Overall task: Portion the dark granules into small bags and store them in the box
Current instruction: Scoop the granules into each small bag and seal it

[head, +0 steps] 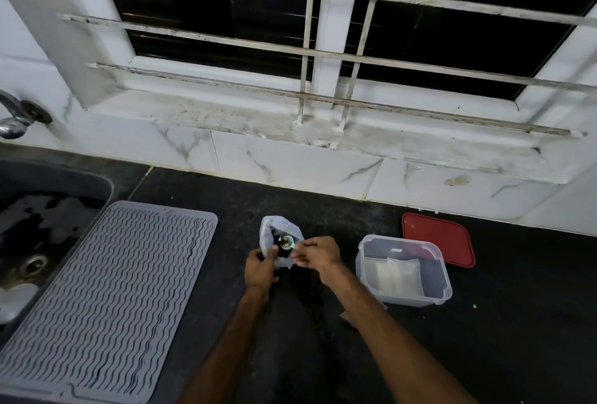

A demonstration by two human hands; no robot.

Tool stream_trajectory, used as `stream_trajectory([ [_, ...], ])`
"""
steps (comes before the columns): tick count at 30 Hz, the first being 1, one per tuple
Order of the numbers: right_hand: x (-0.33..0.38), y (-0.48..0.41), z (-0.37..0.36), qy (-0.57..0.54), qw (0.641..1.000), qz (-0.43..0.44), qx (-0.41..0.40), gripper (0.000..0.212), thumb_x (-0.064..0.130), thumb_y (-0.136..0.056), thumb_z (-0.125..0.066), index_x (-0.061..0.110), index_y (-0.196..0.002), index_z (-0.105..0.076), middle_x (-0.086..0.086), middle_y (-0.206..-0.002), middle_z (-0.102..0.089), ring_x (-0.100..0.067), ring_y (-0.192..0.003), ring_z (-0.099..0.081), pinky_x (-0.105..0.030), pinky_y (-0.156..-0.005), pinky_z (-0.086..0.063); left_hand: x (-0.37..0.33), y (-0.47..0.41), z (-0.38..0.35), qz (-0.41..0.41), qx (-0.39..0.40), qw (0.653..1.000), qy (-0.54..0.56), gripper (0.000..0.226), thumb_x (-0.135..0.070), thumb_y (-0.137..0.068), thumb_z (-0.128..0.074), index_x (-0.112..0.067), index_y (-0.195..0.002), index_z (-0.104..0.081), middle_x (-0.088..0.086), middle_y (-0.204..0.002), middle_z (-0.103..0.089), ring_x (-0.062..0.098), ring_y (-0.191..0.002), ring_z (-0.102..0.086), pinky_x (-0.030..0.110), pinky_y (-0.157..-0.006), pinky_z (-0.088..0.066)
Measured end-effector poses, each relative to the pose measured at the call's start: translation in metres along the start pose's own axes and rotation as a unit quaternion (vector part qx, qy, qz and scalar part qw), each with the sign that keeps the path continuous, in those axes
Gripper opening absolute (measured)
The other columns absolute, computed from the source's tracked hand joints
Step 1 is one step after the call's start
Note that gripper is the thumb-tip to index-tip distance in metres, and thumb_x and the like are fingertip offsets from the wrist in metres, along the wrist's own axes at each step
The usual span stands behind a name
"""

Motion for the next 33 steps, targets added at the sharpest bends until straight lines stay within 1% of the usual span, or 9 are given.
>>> stream_trajectory([
  [4, 0.006, 0.012, 0.013, -0.045, 0.998, -0.004, 0.039, 0.008, 0.005, -0.091, -0.067, 0.005, -0.083, -0.068, -0.014, -0.078, -0.072, -0.016, -0.064, -0.068, -0.023, -0.061, -0.058, -0.005, 0.004, 0.001, -0.01, -0.002, 1.0, -0.022, 0.053, -0.053, -0.085, -0.066, -0.011, -0.112, -0.049, 0.009, -0.109, -0.062, 0.026, -0.098, -0.064, 0.048, -0.08, -0.058],
  [7, 0.009, 0.026, 0.028, -0.064, 0.996, -0.004, 0.064, 0.005, 0.006, -0.092, -0.066, 0.006, -0.089, -0.069, -0.013, -0.082, -0.073, -0.016, -0.069, -0.069, -0.024, -0.065, -0.058, -0.012, 0.014, 0.01, -0.057, -0.107, 0.989, -0.088, 0.064, -0.048, -0.085, -0.068, -0.005, -0.125, -0.045, 0.01, -0.121, -0.053, 0.027, -0.112, -0.056, 0.044, -0.093, -0.05],
  [10, 0.009, 0.045, 0.054, -0.089, 0.993, -0.002, 0.078, 0.006, 0.007, -0.092, -0.065, 0.006, -0.096, -0.069, -0.011, -0.082, -0.075, -0.014, -0.07, -0.071, -0.023, -0.065, -0.057, -0.023, 0.045, 0.018, -0.138, -0.193, 0.961, -0.144, 0.05, -0.038, -0.09, -0.065, -0.012, -0.128, -0.046, 0.011, -0.128, -0.051, 0.027, -0.117, -0.054, 0.044, -0.095, -0.049],
  [12, 0.004, 0.058, 0.074, -0.102, 0.991, 0.002, 0.081, 0.011, 0.009, -0.092, -0.066, 0.005, -0.102, -0.069, -0.01, -0.083, -0.076, -0.015, -0.072, -0.072, -0.023, -0.065, -0.057, -0.022, 0.066, 0.01, -0.239, -0.122, 0.95, -0.157, 0.025, -0.028, -0.092, -0.063, -0.02, -0.114, -0.055, 0.0, -0.114, -0.059, 0.018, -0.105, -0.06, 0.041, -0.088, -0.054],
  [14, -0.003, 0.071, 0.096, -0.106, 0.991, 0.014, 0.079, 0.013, 0.009, -0.092, -0.066, 0.003, -0.103, -0.068, -0.01, -0.082, -0.075, -0.014, -0.07, -0.071, -0.022, -0.065, -0.058, -0.016, 0.089, -0.008, -0.328, 0.018, 0.925, -0.189, 0.016, -0.023, -0.093, -0.062, -0.028, -0.107, -0.059, -0.01, -0.104, -0.063, 0.007, -0.093, -0.063, 0.032, -0.08, -0.054],
  [17, -0.021, 0.09, 0.132, -0.096, 0.993, 0.034, 0.059, 0.01, 0.008, -0.092, -0.065, 0.002, -0.099, -0.069, -0.012, -0.082, -0.075, -0.015, -0.069, -0.069, -0.022, -0.066, -0.059, -0.008, 0.126, -0.039, -0.409, 0.197, 0.825, -0.337, 0.027, -0.038, -0.095, -0.059, -0.04, -0.121, -0.054, -0.019, -0.111, -0.055, -0.001, -0.095, -0.059, 0.018, -0.077, -0.049],
  [19, -0.034, 0.1, 0.157, -0.084, 0.995, 0.047, 0.034, 0.009, 0.007, -0.091, -0.066, 0.001, -0.098, -0.07, -0.014, -0.084, -0.075, -0.015, -0.07, -0.07, -0.023, -0.064, -0.057, 0.0, 0.139, -0.058, -0.419, 0.243, 0.764, -0.427, 0.037, -0.044, -0.094, -0.054, -0.044, -0.13, -0.047, -0.018, -0.111, -0.05, 0.0, -0.095, -0.056, 0.02, -0.075, -0.049],
  [21, -0.044, 0.107, 0.175, -0.067, 0.996, 0.053, 0.011, 0.011, 0.007, -0.091, -0.066, 0.001, -0.099, -0.07, -0.016, -0.086, -0.075, -0.017, -0.071, -0.07, -0.023, -0.063, -0.057, 0.005, 0.143, -0.072, -0.416, 0.233, 0.733, -0.485, 0.04, -0.042, -0.094, -0.052, -0.046, -0.133, -0.043, -0.014, -0.109, -0.049, 0.004, -0.095, -0.057, 0.026, -0.073, -0.052],
  [33, -0.067, 0.104, 0.182, 0.09, 0.987, 0.129, -0.019, 0.004, 0.005, -0.091, -0.066, 0.004, -0.09, -0.07, -0.013, -0.076, -0.074, -0.017, -0.061, -0.067, -0.026, -0.06, -0.058, 0.013, 0.139, -0.087, -0.397, 0.157, 0.777, -0.462, 0.018, -0.032, -0.093, -0.06, -0.037, -0.109, -0.065, -0.016, -0.109, -0.059, 0.003, -0.094, -0.061, 0.028, -0.076, -0.053],
])
Point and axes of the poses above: each hand's wrist, its own y-axis away from the middle knuckle, its own z-axis out of the back of the hand, x = y × z, the point moved 3 cm from there along -y, towards the middle knuckle
